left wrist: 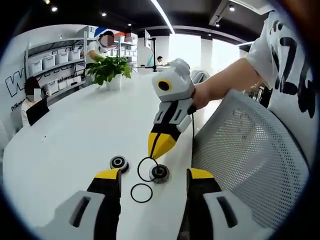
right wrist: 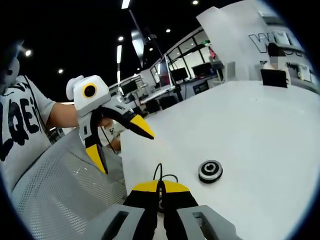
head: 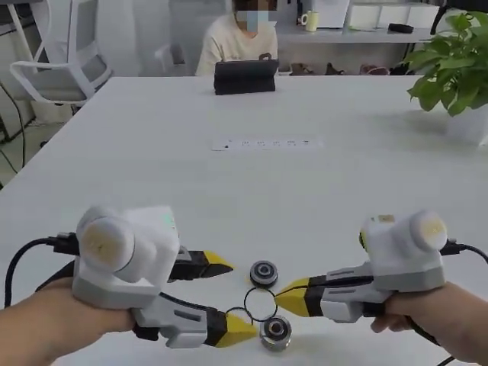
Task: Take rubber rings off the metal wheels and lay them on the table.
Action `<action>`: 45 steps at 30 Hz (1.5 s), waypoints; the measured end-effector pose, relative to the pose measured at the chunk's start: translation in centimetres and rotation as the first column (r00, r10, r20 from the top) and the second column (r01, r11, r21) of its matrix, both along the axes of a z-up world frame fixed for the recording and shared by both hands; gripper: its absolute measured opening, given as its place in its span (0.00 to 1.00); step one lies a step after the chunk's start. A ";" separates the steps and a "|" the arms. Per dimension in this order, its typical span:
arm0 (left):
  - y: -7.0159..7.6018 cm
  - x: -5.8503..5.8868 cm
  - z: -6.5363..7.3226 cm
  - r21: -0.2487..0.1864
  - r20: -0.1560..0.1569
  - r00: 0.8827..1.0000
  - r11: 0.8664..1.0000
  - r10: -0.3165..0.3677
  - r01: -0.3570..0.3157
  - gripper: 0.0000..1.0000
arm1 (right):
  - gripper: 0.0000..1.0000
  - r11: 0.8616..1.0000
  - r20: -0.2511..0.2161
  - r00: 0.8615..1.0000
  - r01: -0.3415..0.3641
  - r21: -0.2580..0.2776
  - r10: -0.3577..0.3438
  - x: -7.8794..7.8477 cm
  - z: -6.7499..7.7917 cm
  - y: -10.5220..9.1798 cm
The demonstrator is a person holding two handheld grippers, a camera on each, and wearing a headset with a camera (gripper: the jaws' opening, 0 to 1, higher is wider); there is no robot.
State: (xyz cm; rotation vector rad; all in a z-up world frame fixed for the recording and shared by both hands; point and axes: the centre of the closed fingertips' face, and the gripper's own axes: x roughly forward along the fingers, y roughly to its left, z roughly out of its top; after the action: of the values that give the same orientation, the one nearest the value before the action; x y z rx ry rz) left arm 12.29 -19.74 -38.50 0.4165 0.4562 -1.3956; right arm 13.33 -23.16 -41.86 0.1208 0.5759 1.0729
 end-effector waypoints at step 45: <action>5.5 1.9 0.5 -0.016 -0.001 0.987 0.987 0.159 -0.159 0.64 | 0.00 0.984 -0.089 0.989 -0.130 -0.119 0.120 0.8 -3.7 3.2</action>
State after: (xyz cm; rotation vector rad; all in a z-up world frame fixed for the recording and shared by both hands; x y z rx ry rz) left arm 14.23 -14.23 -38.00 0.3590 0.4677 -1.2440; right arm 14.09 -19.97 -45.55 0.0196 0.7299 1.1547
